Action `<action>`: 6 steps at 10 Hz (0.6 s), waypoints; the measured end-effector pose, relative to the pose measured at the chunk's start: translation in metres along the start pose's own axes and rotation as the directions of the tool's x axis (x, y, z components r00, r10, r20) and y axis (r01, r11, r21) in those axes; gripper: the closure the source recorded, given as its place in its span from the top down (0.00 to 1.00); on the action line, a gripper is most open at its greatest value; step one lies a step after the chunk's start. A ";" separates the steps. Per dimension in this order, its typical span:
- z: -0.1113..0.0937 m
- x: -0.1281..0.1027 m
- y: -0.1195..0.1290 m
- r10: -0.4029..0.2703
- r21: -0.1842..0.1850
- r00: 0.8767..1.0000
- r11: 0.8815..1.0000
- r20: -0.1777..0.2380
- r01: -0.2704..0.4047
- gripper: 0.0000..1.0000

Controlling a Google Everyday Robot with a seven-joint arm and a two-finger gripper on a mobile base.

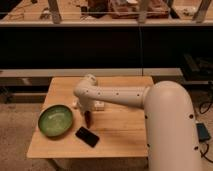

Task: Drag the pepper across the table

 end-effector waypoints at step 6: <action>0.004 0.041 -0.014 -0.045 -0.008 0.999 0.999 -0.014 0.045 0.00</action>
